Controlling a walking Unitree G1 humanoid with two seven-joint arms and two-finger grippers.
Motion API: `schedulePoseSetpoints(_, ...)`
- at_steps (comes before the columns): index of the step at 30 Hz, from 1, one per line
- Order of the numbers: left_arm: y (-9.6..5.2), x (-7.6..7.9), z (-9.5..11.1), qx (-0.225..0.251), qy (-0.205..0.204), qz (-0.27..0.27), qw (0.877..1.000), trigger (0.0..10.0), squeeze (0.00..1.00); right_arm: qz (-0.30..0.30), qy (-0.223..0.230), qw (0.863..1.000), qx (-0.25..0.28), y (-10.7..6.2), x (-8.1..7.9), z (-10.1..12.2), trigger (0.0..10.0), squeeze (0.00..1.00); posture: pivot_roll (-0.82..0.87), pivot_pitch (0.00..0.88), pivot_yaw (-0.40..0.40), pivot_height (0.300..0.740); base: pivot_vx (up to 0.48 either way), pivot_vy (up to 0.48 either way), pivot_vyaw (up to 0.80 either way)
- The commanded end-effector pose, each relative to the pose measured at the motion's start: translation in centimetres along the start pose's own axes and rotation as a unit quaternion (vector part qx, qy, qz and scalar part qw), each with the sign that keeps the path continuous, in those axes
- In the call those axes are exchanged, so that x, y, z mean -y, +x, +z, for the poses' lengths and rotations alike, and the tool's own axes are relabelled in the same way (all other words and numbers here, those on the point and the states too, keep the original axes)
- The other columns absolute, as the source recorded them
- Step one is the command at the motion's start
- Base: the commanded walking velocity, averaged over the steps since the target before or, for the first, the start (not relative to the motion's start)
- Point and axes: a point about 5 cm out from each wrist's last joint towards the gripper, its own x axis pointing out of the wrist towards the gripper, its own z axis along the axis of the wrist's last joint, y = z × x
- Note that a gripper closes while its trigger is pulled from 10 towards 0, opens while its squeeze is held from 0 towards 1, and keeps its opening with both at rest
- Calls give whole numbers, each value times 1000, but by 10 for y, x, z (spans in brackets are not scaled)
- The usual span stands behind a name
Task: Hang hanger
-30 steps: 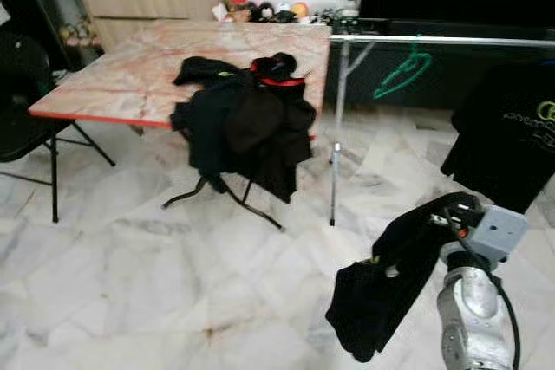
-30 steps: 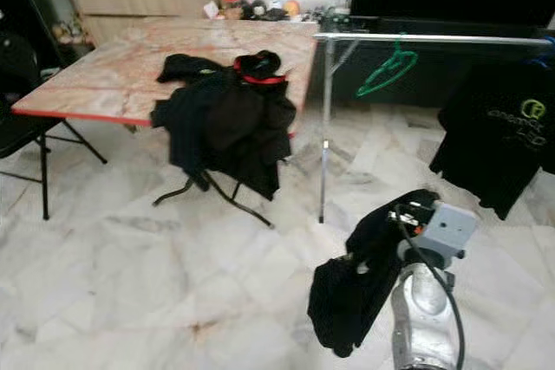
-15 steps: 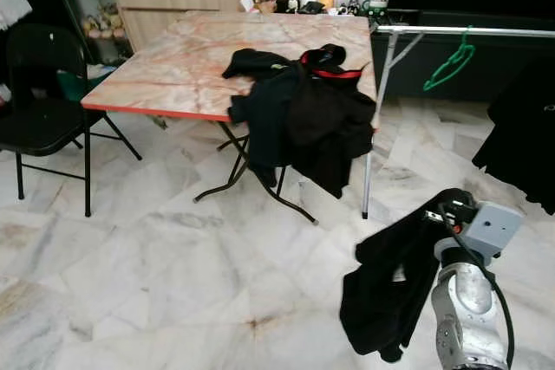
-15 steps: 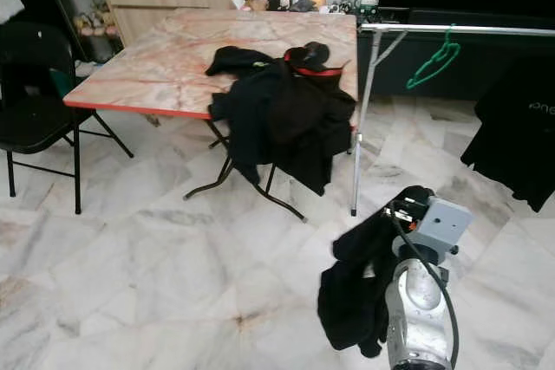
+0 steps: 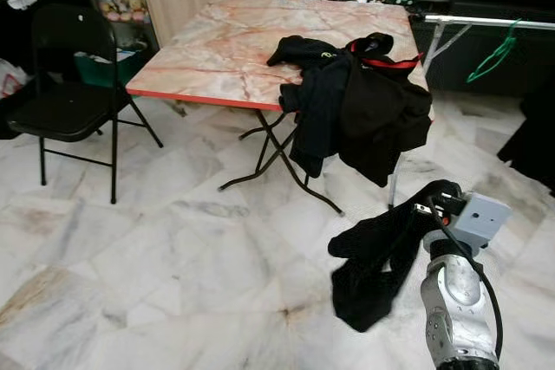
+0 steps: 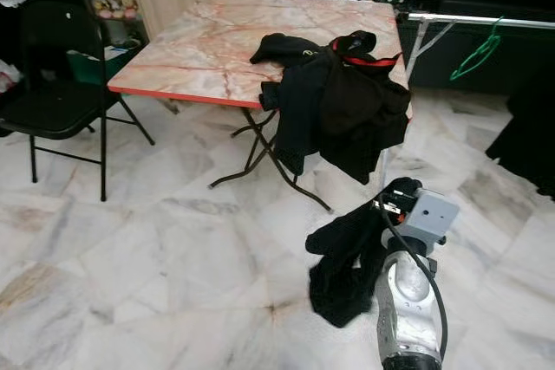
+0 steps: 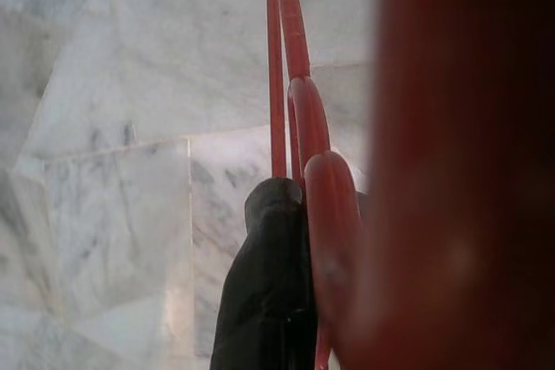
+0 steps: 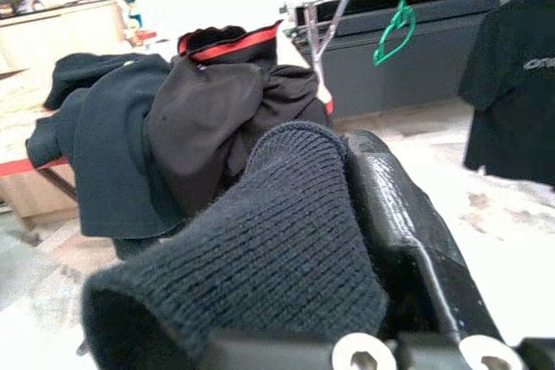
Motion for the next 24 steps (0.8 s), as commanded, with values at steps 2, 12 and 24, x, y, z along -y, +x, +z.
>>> schedulePoseSetpoints(2,0,2,-2,-4,0,-6,1000,10000,0,-1,-4,1000,23,3,1,10,10000,0,-7,143,19,740,360,0,0)
schedulePoseSetpoints(12,0,4,0,-1,-4,-8,1000,10000,0,5,-19,999,27,4,0,11,10000,0,-1,146,22,740,372,0,0)
schedulePoseSetpoints(24,1,5,1,-1,-6,-12,1000,10000,0,39,-48,994,92,25,-14,49,10000,0,4,150,28,740,376,0,0)
